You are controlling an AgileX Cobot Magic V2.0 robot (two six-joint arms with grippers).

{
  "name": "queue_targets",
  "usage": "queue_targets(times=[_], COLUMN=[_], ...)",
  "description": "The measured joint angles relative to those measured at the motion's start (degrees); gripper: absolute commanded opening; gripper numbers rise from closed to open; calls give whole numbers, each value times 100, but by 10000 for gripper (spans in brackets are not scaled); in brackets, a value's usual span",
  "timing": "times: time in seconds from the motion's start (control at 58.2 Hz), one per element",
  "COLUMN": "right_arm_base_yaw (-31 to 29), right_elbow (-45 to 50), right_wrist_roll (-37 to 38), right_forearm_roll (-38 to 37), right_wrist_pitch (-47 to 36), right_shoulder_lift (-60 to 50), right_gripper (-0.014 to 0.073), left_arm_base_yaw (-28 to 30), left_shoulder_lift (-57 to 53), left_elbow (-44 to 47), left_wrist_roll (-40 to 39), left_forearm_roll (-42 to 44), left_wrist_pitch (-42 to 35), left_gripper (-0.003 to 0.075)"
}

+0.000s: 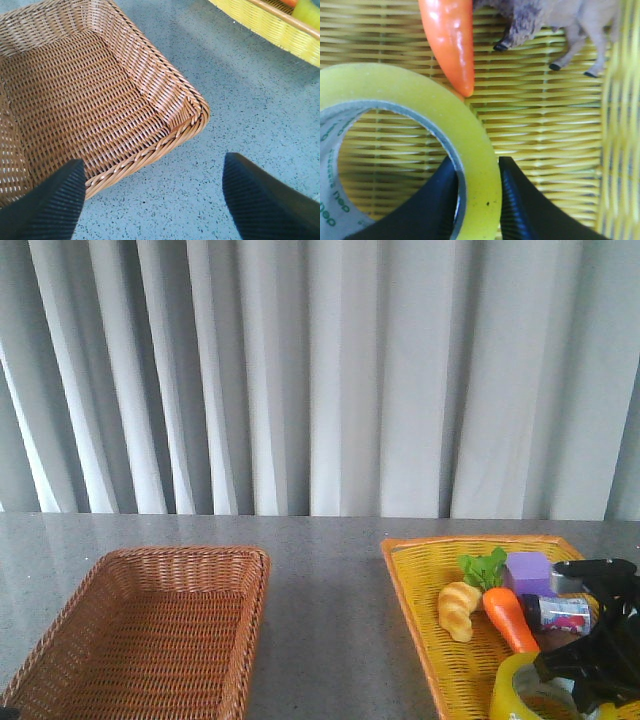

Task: Transfer tape with both arms
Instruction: 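Lower the right gripper onto the yellow tape roll and grasp its rim, then lift the tape roll and carry it toward the brown basket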

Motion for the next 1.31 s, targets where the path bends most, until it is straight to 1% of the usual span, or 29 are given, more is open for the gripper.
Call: queue_targets(times=[0.292, 0.361, 0.447, 0.499, 0.585, 0.688, 0.842, 0.997, 1.135, 1.307], right_arm_base_yaw=[0, 0, 16, 117, 415, 1015, 1844, 2374, 2665, 2805], right_elbow=[-152, -335, -639, -825, -1054, -1370, -1810, -2270, -2613, -2793], right_wrist_roll=[-188, -327, -573, -756, -939, -1011, -954, -722, -541, -393], right_forearm_roll=[42, 245, 694, 987, 1248, 1373, 1296, 937, 542, 183], right_wrist_pitch=[337, 417, 483, 482, 472, 381, 218, 174, 155, 124], right_shoulder_lift=[-1003, -1148, -1199, -1204, -1190, -1036, -488, 229, 840, 1415], right_gripper=[132, 133, 134, 135, 134, 134, 134, 134, 134, 138], left_arm_base_yaw=[0, 0, 0, 0, 0, 0, 0, 0, 0, 0], left_shoulder_lift=[0, 0, 0, 0, 0, 0, 0, 0, 0, 0], left_elbow=[0, 0, 0, 0, 0, 0, 0, 0, 0, 0], left_wrist_roll=[0, 0, 0, 0, 0, 0, 0, 0, 0, 0], left_forearm_roll=[-4, -4, -4, -4, -4, -4, -4, -4, -4, -4], left_wrist_pitch=[0, 0, 0, 0, 0, 0, 0, 0, 0, 0], left_gripper=[555, 555, 555, 555, 555, 555, 555, 555, 555, 555])
